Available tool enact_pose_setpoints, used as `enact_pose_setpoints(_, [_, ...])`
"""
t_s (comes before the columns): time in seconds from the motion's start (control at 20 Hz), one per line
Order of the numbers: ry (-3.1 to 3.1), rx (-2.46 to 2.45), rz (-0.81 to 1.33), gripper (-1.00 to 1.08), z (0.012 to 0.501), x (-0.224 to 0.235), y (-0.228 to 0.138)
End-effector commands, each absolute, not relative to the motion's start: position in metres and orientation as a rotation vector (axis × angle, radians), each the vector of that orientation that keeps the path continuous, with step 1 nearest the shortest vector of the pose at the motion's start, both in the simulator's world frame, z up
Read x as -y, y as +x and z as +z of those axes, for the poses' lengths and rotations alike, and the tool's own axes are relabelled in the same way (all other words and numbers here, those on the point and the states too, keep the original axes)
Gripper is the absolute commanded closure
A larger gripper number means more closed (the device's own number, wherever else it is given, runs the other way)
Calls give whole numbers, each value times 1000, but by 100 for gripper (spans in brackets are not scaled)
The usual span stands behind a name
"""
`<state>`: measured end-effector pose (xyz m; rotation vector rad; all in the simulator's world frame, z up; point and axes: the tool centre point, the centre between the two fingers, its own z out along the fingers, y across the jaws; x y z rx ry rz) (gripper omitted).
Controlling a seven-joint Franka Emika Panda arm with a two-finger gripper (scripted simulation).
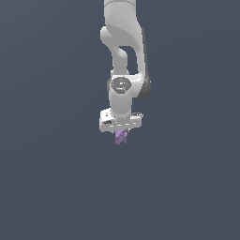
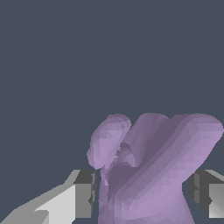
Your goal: Pick up the object and move it to a goal position.
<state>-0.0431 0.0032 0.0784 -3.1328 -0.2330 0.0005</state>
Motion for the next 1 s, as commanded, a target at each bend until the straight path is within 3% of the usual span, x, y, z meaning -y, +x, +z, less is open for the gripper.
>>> enact_pose_setpoints(0.0, [-3133,232,-1,108,89,6,-40])
enact_pose_setpoints(0.95, [-3132,232,-1,108,225,126,6])
